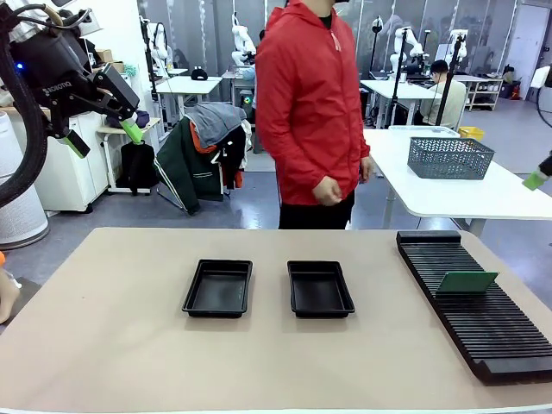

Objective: Inspect and transfer BCBs to ESD trays.
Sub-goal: Pick up the Blank PCB from the PCB Rack and place it in the left ESD tray.

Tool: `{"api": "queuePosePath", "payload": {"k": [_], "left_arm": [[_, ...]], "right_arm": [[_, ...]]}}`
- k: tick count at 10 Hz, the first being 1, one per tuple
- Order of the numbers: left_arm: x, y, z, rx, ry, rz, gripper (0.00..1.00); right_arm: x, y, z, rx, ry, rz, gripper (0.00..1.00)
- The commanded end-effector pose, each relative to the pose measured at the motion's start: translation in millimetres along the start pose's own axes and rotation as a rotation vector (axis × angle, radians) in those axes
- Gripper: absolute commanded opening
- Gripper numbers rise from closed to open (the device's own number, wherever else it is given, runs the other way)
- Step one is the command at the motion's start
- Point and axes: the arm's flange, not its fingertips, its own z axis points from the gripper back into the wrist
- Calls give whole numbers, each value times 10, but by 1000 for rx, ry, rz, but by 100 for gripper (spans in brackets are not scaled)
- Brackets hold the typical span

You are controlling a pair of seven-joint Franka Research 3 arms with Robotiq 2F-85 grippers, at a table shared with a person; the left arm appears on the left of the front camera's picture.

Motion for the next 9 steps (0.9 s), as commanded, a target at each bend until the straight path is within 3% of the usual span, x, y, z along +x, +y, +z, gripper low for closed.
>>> {"api": "queuePosePath", "payload": {"k": [1, 6, 9], "left_arm": [[1, 2, -3, -3, 0, 3, 100], [1, 2, -3, -3, 0, 3, 100], [1, 2, -3, -3, 0, 3, 100]], "right_arm": [[-150, 8, -203, -27, 2, 174, 100], [-312, 171, -832, -81, 89, 642, 100], [-276, 184, -1208, -77, 129, 717, 100]]}}
